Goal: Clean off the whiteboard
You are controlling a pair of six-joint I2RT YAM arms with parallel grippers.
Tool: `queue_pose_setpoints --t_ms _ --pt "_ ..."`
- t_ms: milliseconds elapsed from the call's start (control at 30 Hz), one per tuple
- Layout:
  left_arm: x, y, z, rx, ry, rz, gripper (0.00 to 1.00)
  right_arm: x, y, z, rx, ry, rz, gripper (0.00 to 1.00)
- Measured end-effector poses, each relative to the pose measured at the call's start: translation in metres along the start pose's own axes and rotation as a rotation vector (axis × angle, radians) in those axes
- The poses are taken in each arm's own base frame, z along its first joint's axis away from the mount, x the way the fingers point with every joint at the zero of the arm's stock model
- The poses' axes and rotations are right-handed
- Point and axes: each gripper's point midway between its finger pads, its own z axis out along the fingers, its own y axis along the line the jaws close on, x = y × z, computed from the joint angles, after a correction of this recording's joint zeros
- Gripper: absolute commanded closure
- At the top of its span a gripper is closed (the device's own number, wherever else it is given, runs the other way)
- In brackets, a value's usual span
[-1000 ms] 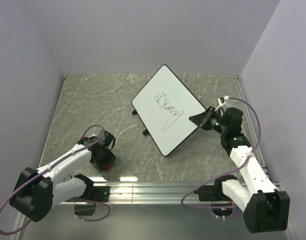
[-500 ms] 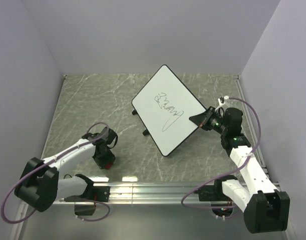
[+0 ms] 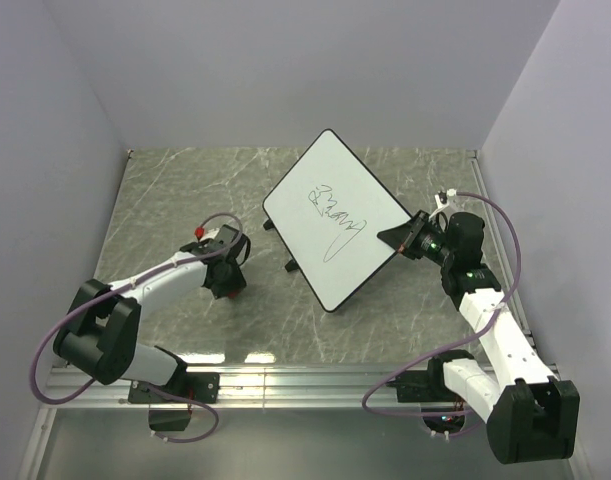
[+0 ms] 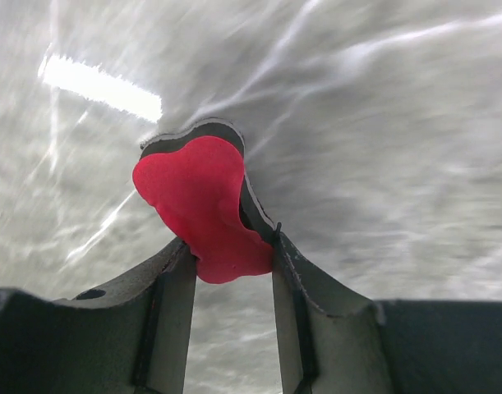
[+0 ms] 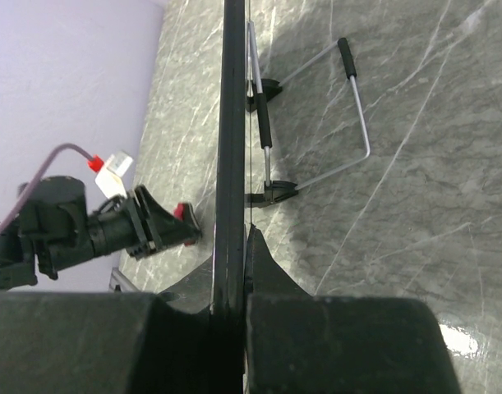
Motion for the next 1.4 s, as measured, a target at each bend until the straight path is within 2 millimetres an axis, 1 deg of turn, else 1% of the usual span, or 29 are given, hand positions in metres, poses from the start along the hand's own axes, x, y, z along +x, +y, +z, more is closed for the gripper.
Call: queue_pose_setpoints --t_ms 67,133,167,233,267,333,467,600,700,767,900,1000,1033,1067,1133,1267,1400 --pt "-0.010 -0.011 -0.003 0.033 -0.027 0.016 0.57 0.000 0.000 0.000 0.001 0.001 0.000 1.00" --pt "-0.020 -0.021 -0.008 0.061 -0.053 0.030 0.50 0.000 0.000 0.000 0.001 0.000 -0.001 1.00" --pt "-0.025 -0.025 -0.010 0.074 -0.065 0.033 0.44 0.000 0.000 0.000 0.002 0.001 -0.001 1.00" --pt "-0.030 -0.029 -0.012 0.084 -0.082 0.041 0.37 0.000 0.000 0.000 0.002 0.000 -0.003 1.00" --pt "-0.031 -0.029 -0.012 0.084 -0.086 0.044 0.30 0.000 0.000 0.000 0.002 0.001 -0.003 1.00" --pt "-0.031 -0.027 -0.012 0.079 -0.089 0.052 0.26 0.000 0.000 0.000 0.002 0.000 -0.003 1.00" --pt "-0.031 -0.027 -0.011 0.074 -0.088 0.060 0.25 0.000 0.000 0.000 0.002 0.001 -0.003 1.00" --pt "-0.027 -0.024 -0.004 0.053 -0.071 0.069 0.26 0.000 -0.001 0.002 0.003 0.001 -0.002 1.00" --pt "-0.028 -0.023 -0.004 0.047 -0.073 0.069 0.27 0.000 -0.002 0.002 0.002 0.001 -0.002 1.00" --pt "-0.031 -0.024 -0.004 0.039 -0.082 0.065 0.28 0.000 -0.002 0.002 0.003 0.001 -0.002 1.00" --pt "-0.045 -0.031 -0.004 0.010 -0.108 0.033 0.27 0.000 -0.002 0.002 0.004 0.002 -0.003 1.00" --pt "-0.052 -0.035 -0.002 -0.008 -0.118 0.006 0.24 -0.001 -0.001 0.002 0.004 0.003 -0.007 1.00" --pt "-0.054 -0.035 -0.001 -0.020 -0.119 -0.004 0.21 -0.001 -0.001 0.002 0.005 0.003 -0.008 1.00" --pt "-0.054 -0.034 0.001 -0.031 -0.117 -0.014 0.15 -0.001 -0.001 0.002 0.005 0.004 -0.008 1.00" --pt "-0.055 -0.032 0.005 -0.059 -0.111 -0.032 0.12 -0.002 0.000 0.002 0.007 0.006 -0.009 1.00" --pt "-0.050 -0.024 0.011 -0.109 -0.083 -0.071 0.12 -0.004 0.000 0.003 0.011 0.012 -0.009 1.00" --pt "-0.049 -0.023 0.011 -0.115 -0.080 -0.110 0.14 -0.005 0.000 0.005 0.014 0.016 -0.010 1.00"
